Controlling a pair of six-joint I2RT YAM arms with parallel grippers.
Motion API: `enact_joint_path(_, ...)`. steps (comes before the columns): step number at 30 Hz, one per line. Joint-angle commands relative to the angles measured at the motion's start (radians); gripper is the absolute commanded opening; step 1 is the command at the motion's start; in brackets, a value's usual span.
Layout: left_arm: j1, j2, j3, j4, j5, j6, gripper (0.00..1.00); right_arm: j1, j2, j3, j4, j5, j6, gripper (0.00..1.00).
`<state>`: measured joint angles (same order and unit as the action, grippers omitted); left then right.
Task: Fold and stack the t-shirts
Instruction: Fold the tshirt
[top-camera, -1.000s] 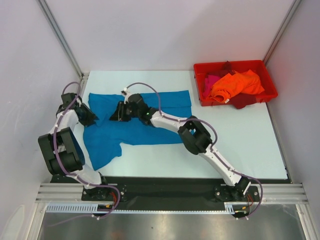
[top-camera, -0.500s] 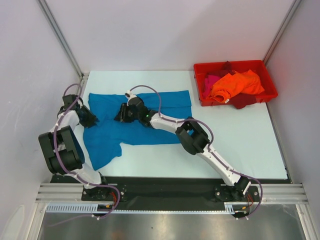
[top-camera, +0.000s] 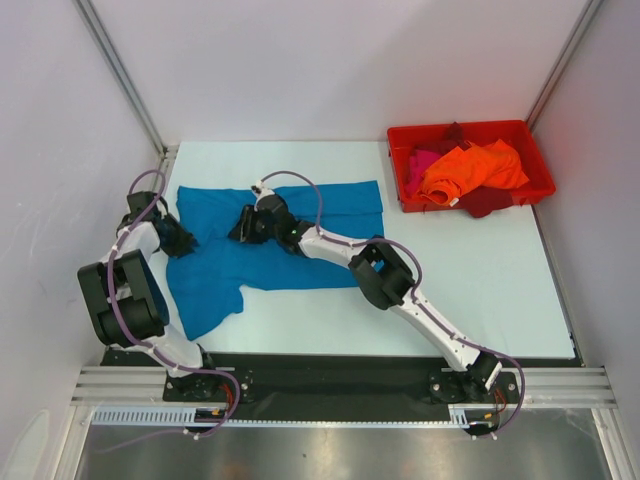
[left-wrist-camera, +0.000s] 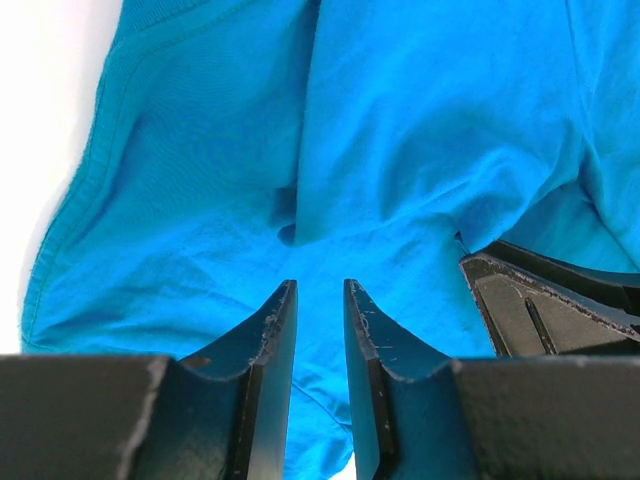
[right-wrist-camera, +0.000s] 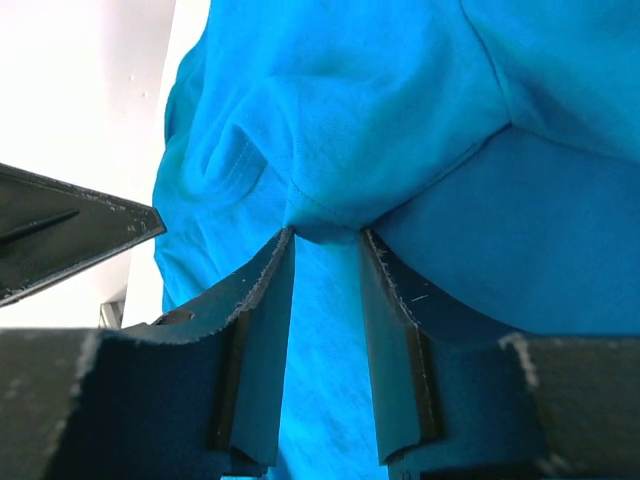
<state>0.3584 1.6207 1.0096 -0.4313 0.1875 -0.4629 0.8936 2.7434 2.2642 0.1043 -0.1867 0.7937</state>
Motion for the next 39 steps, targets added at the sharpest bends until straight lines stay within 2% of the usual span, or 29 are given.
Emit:
enact_joint_path(1, -0.002, -0.007, 0.006, 0.017, -0.01, 0.001, 0.3, -0.007, 0.048, 0.058, -0.005, 0.024, 0.015, 0.38)
enact_joint_path(4, -0.002, -0.001, 0.012, 0.011, -0.014, 0.0, 0.3, -0.007, 0.065, 0.08, -0.005, 0.023, 0.018, 0.37)
enact_joint_path(6, -0.003, -0.004, 0.012, 0.012, -0.013, 0.0, 0.3, -0.008, 0.068, 0.081, -0.006, 0.023, 0.019, 0.33)
enact_joint_path(12, -0.001, -0.005, 0.017, 0.002, -0.025, 0.007, 0.3, -0.007, 0.053, 0.084, -0.005, 0.006, -0.01, 0.14)
enact_joint_path(15, -0.003, -0.008, 0.02, -0.006, -0.033, 0.017, 0.3, -0.007, 0.035, 0.083, -0.003, 0.001, -0.028, 0.01)
enact_joint_path(30, -0.003, -0.042, 0.029, -0.018, -0.031, 0.032, 0.31, -0.028, -0.188, -0.024, -0.078, -0.011, -0.097, 0.0)
enact_joint_path(39, -0.002, -0.051, 0.033, -0.034, -0.046, 0.03, 0.31, -0.03, -0.183, -0.04, -0.167, -0.08, -0.071, 0.0)
